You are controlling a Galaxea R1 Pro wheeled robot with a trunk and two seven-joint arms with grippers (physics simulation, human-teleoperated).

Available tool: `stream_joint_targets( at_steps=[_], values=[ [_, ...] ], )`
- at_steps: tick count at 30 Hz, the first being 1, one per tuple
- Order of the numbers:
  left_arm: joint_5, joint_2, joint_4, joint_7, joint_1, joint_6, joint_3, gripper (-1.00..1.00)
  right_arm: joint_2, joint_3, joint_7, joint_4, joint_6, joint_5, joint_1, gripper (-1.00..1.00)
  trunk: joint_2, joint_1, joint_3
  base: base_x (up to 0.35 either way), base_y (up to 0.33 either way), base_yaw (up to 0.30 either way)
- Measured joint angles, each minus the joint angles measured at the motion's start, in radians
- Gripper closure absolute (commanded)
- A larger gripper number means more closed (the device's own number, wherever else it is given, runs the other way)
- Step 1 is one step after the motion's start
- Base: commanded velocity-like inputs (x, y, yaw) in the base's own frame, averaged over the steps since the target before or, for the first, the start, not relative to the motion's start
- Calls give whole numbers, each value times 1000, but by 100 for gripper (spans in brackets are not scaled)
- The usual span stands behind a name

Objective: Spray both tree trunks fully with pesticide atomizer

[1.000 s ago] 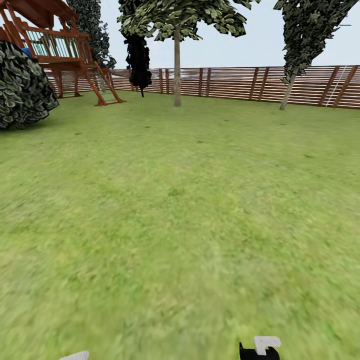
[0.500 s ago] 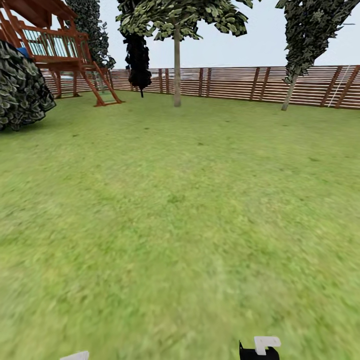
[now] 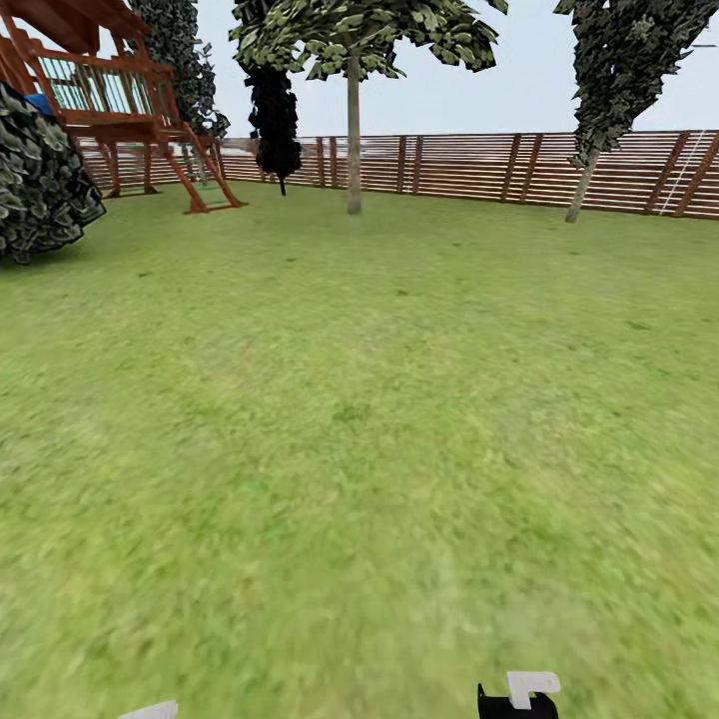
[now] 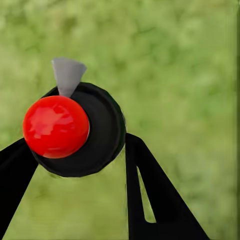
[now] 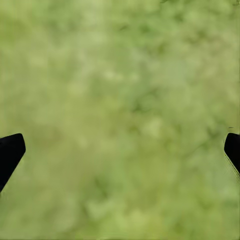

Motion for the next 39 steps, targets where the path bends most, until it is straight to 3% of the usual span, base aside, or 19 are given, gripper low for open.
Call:
stream_joint_targets(
  at_steps=[39],
  values=[
    [0,0,0,0,0,0,0,100,0,0,0,0,0,0,0,-100,0,0,0,340,0,0]
  ],
)
